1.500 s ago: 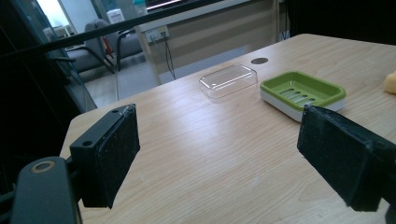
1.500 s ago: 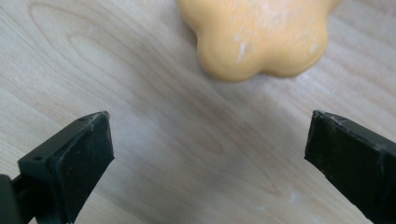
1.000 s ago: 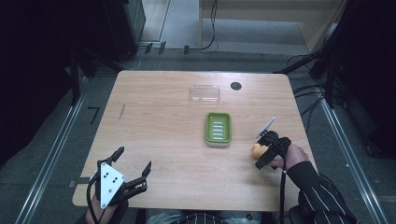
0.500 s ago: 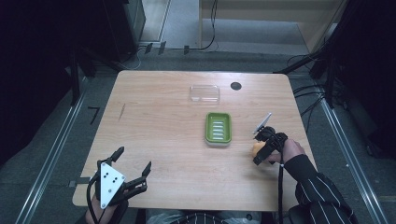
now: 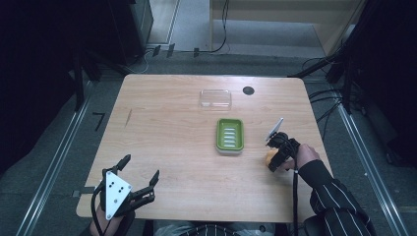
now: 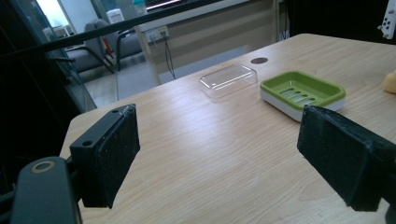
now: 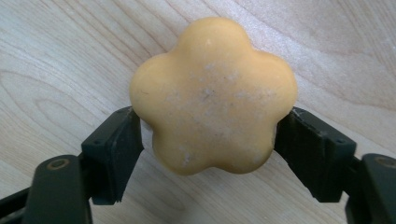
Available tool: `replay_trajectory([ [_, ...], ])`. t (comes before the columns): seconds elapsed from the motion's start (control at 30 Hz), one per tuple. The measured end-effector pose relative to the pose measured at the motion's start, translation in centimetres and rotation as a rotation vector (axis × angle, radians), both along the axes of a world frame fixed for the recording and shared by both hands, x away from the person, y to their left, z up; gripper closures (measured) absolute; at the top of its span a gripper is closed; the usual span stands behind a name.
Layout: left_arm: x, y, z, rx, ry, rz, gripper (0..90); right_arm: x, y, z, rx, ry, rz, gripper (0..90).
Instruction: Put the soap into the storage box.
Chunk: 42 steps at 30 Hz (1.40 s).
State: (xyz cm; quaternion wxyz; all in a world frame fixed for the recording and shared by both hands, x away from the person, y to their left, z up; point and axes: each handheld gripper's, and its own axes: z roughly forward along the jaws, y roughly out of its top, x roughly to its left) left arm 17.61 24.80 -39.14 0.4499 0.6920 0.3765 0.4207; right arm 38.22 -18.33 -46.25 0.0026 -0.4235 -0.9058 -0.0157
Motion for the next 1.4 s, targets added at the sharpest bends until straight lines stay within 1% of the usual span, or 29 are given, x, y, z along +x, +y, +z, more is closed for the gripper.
replay_trajectory([
  [0.03, 0.0, 0.0, 0.0, 0.002, 0.0, -0.001, 13.5, 0.0, 0.0, 0.0, -0.001, -0.001, 0.004, 27.9],
  [0.13, 0.0, 0.0, 0.0, 0.0, -0.001, -0.001, 13.5, 0.0, 0.1, -0.1, 0.001, -0.003, 0.007, 30.5],
  [0.23, 0.0, 0.0, 0.0, -0.001, -0.001, 0.0, 13.5, 0.0, 0.1, -0.2, -0.01, 0.001, 0.015, 34.8],
  [0.27, 0.0, 0.0, 0.0, -0.001, -0.001, 0.0, 13.5, 0.0, 0.1, -0.2, -0.01, 0.001, 0.015, 34.8],
  [0.33, 0.0, 0.0, 0.0, -0.001, -0.001, 0.0, 13.5, -0.1, 0.1, -0.4, -0.015, 0.005, 0.012, 38.2],
  [0.4, 0.0, 0.0, 0.0, -0.001, -0.001, 0.0, 13.5, -0.2, 0.1, -0.5, -0.025, 0.004, 0.017, 39.3],
  [0.7, 0.0, 0.0, 0.0, 0.0, -0.002, 0.0, 13.5, -0.4, 0.0, -0.5, -0.015, -0.006, 0.011, 40.1],
  [0.97, 0.0, 0.0, 0.0, -0.001, -0.002, 0.0, 13.5, -0.4, 0.1, -0.4, -0.023, -0.006, 0.019, 40.2],
  [1.23, 0.0, 0.0, 0.0, -0.001, -0.002, 0.0, 13.5, -0.4, -0.1, 0.3, -0.015, -0.029, 0.023, 40.2],
  [1.4, 0.0, 0.0, 0.0, -0.001, -0.002, 0.0, 13.5, -0.4, -0.2, 0.9, -0.009, -0.052, 0.017, 40.3],
])
